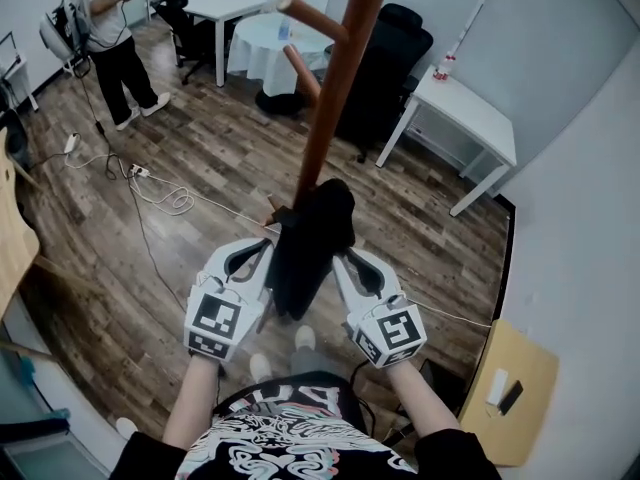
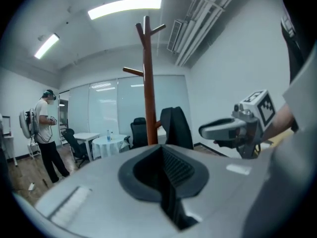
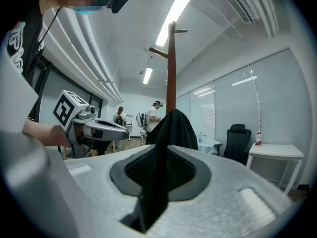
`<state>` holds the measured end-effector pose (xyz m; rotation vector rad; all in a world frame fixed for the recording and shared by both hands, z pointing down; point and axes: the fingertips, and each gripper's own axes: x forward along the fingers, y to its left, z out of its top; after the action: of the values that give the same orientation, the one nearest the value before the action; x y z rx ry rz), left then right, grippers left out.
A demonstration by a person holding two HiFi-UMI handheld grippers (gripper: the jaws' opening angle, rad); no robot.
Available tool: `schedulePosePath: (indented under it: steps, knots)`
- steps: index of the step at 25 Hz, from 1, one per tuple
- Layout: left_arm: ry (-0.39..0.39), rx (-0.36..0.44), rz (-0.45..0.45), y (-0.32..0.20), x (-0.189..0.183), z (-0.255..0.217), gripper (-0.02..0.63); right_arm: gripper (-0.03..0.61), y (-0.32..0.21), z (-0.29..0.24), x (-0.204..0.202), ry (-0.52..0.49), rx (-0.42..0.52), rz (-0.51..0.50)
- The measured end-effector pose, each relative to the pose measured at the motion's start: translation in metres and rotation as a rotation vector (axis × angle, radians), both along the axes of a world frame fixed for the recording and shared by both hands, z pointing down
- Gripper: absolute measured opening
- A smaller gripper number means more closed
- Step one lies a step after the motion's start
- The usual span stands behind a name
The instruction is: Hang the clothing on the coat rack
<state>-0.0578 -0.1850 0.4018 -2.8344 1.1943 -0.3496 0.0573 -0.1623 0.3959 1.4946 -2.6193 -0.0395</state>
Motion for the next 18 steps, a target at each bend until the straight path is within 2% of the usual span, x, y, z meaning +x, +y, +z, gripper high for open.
schedulePosePath:
  steps: [3,5,6,8,13,18]
  knots:
    - [0.003,-0.005,-0.015,0.007,-0.009,0.006,-0.011,0.066,0.015,0.01,-0.001,0.009,-0.018,0.02]
    - [0.039,-0.024,-0.019,0.012,-0.016,0.009,-0.011,0.064,0.026,0.014,-0.004,0.004,-0.026,0.012]
    - [0.061,-0.031,-0.022,0.014,-0.02,0.008,-0.011,-0.002,0.032,0.015,-0.008,0.001,-0.028,-0.003]
    - [0.077,-0.033,-0.028,0.018,-0.028,0.005,-0.011,-0.002,0.041,0.016,-0.015,0.005,-0.025,-0.029]
    - [0.044,-0.014,-0.084,0.028,-0.039,0.001,-0.011,-0.002,0.056,0.013,-0.02,0.012,-0.011,-0.047]
    - [0.024,-0.026,-0.11,0.057,-0.032,0.002,-0.011,-0.002,0.076,0.007,-0.008,-0.014,-0.006,-0.072]
